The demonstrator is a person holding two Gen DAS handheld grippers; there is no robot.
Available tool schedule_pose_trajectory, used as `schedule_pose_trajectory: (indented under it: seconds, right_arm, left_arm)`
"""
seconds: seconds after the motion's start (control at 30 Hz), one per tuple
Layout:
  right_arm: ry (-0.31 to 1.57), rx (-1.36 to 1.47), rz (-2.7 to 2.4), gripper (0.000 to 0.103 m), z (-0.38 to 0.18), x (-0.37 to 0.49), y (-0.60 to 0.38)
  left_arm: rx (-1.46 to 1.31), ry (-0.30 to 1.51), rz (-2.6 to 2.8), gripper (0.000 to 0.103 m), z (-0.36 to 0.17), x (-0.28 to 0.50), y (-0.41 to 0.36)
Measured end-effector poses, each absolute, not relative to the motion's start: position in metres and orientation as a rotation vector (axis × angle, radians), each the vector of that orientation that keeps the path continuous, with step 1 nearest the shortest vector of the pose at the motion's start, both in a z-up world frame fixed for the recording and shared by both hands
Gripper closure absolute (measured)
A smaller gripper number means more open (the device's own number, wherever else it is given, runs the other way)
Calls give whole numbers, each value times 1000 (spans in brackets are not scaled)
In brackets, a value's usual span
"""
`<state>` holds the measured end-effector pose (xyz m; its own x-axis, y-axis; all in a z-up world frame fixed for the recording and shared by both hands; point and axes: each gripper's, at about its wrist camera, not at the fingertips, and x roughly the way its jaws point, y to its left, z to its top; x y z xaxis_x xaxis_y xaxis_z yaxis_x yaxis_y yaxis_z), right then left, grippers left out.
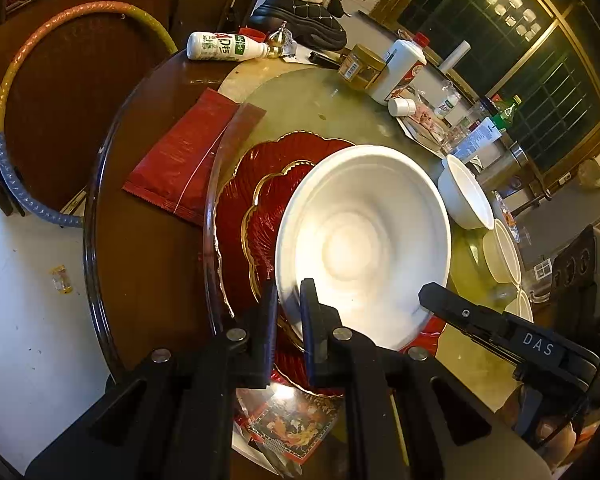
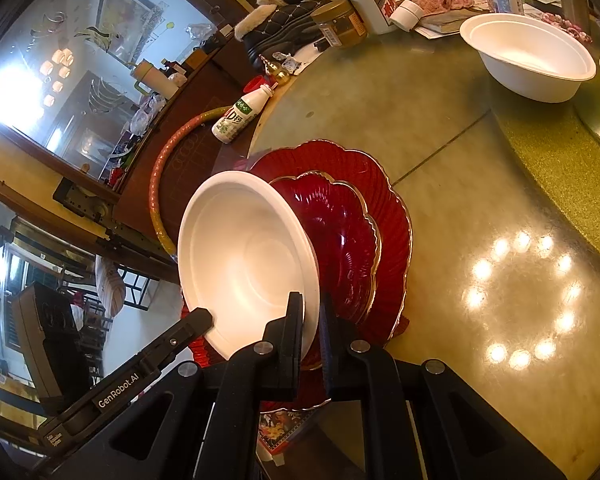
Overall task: Organize plates and bowls
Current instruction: 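Carry the white bowl over the red plate stack and lower it in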
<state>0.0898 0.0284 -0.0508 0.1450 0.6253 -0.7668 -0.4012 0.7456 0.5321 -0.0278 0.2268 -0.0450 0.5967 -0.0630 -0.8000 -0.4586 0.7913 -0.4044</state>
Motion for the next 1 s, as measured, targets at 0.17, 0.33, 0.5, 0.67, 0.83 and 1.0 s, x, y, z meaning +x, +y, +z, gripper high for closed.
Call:
schedule_pose_trajectory:
  seconds: [0.17,0.33,0.5,0.67,0.83,1.0]
  right_arm:
    - [1219,228,749,94,-51,90,28]
    - [1218,230,753,94,-51,91,27]
    - [1212,243,759,93,-49,92,25]
    - [1207,250,770,92,-48,91,24]
    - [1214,269,779,92,-49,92,23]
    - [1212,285,789,91,-48,91,21]
  left_arm:
    - [-634,916,251,94,-45,-27,228]
    - [-632,912,255,94,-43,-27,227]
    - [-626,908,256,94,-39,-27,224]
    - [-614,904,265,94,-35,-27,222]
    - [-630,901,269,94,-34,-25,222]
    - [-649,903,279,94,-36,-26,226]
